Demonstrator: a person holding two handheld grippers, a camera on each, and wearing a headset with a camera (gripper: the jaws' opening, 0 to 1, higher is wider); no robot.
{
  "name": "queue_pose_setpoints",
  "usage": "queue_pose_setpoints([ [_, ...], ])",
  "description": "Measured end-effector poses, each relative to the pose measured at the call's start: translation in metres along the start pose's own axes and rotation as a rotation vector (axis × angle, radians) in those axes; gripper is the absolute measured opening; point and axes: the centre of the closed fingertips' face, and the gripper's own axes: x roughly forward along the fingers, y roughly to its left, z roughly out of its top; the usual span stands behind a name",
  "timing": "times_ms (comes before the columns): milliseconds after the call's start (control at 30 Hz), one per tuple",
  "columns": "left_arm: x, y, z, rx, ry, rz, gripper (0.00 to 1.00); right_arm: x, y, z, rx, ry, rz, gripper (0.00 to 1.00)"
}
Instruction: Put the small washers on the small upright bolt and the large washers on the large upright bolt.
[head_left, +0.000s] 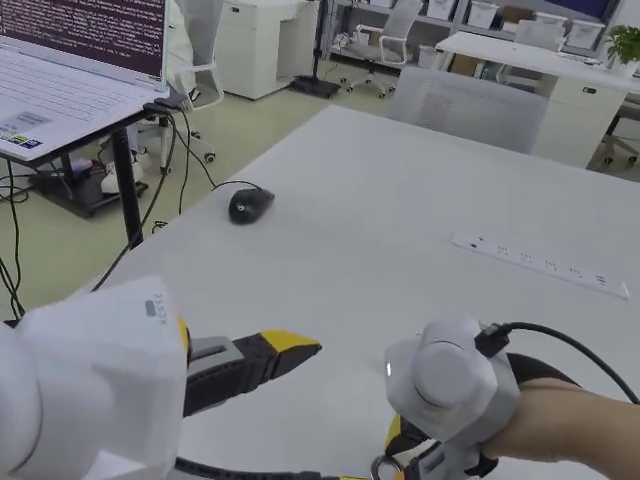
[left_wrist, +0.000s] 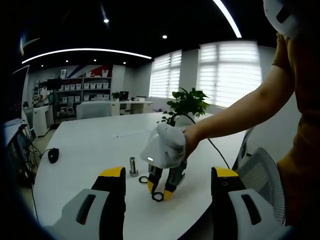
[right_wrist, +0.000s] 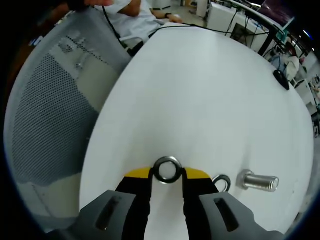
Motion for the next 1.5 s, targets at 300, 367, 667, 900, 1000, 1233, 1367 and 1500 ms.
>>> queue_pose_setpoints([
  [300, 0.0, -0.003, -0.001, -0.003, -0.001, 0.0, 0.69, -0.001, -0.002, 0.0, 0.029, 0.0, -0.006, 0.22],
  [367, -0.001, -0.003, -0.002, -0.004, 0.003, 0.002, 0.69, -0.001, -0.001, 0.0, 0.023, 0.0, -0.007, 0.22],
  [667, 0.0, -0.004, -0.003, -0.002, 0.011, 0.005, 0.69, -0.007, -0.002, 0.001, 0.016, -0.005, -0.012, 0.21],
  [900, 0.002, -0.006, -0.003, -0.003, 0.013, -0.003, 0.69, -0.022, -0.009, -0.008, 0.03, -0.008, -0.033, 0.21],
  [1000, 0.004, -0.007, -0.004, 0.0, 0.017, -0.008, 0.69, -0.031, -0.015, -0.01, 0.034, -0.014, -0.053, 0.21],
  [1233, 0.009, -0.01, -0.006, 0.002, 0.027, -0.023, 0.69, -0.05, -0.033, -0.017, 0.052, -0.013, -0.095, 0.21],
  [1367, 0.01, -0.009, -0.008, 0.001, 0.034, -0.025, 0.68, -0.058, -0.043, -0.018, 0.055, -0.011, -0.119, 0.22],
  [1500, 0.011, -0.009, -0.007, 0.002, 0.034, -0.026, 0.69, -0.067, -0.055, -0.017, 0.056, -0.018, -0.144, 0.22],
])
